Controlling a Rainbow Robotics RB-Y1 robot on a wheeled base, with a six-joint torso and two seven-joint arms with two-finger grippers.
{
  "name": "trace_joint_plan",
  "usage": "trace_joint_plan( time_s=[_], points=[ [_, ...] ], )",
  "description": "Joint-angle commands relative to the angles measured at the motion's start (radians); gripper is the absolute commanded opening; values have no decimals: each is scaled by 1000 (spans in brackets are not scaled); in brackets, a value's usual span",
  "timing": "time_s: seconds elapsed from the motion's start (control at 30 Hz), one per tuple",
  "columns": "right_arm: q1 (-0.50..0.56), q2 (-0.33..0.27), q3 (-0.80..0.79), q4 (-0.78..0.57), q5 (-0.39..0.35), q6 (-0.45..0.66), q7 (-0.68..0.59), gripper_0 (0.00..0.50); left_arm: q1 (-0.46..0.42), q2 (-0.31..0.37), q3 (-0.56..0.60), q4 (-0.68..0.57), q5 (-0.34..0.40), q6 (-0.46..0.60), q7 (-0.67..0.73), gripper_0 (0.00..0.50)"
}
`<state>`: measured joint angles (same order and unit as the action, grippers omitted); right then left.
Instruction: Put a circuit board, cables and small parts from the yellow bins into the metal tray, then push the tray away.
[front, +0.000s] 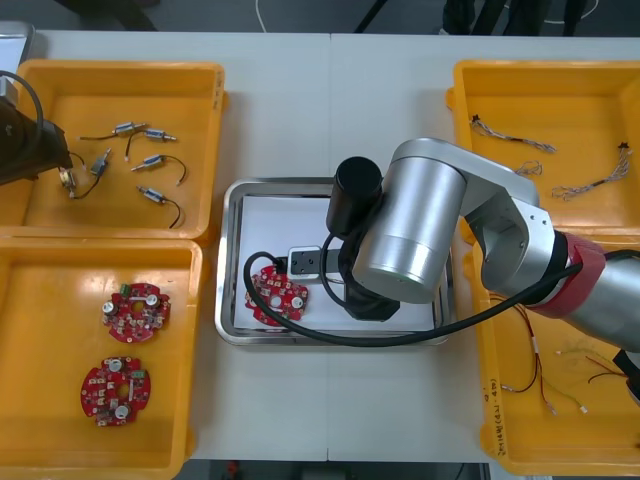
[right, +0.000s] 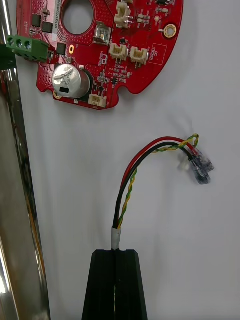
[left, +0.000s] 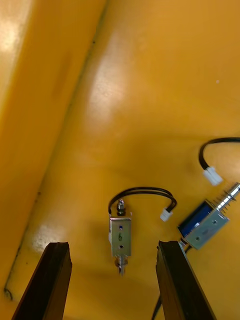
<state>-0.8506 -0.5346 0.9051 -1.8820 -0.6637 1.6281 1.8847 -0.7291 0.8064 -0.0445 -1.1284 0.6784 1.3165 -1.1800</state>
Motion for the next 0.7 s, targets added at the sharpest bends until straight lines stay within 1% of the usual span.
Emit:
trace_joint_plan(
  time_s=[0.03,0.1,0.33,0.5,0.53,0.57,0.6,0.63,0.67,0.7],
  points=[
    [-39,-33,67,20,16,-60,25,0,-43,-9,-11,35,-25,-42,-112,500],
    [-39,-34,83,37,16,-73,25,0,-43,-15,-11,45,-28,-48,-116,500],
    [-39,-38,98,78,-28,-88,25,0,-44,-15,-43,50,-16,-66,-115,500],
    [-39,-42,98,78,-31,-86,30,0,-43,-29,-44,50,-13,-66,-116,500],
    [-41,-41,98,78,-30,-86,30,30,-44,-29,-49,52,-13,-66,-116,500],
    [-42,-42,98,77,-30,-86,31,162,-43,-32,-55,52,-13,-66,-115,500],
    [-42,-42,95,73,-27,-86,34,331,-44,-32,-63,52,-14,-66,-113,500],
    [-42,-42,92,70,-27,-86,34,431,-43,-32,-69,53,-14,-69,-112,500],
    [-42,-42,89,67,-25,-86,34,498,-43,-32,-74,53,-14,-69,-112,500],
    [-42,-44,87,63,-25,-86,34,500,-43,-32,-81,53,-17,-71,-109,500]
  ],
)
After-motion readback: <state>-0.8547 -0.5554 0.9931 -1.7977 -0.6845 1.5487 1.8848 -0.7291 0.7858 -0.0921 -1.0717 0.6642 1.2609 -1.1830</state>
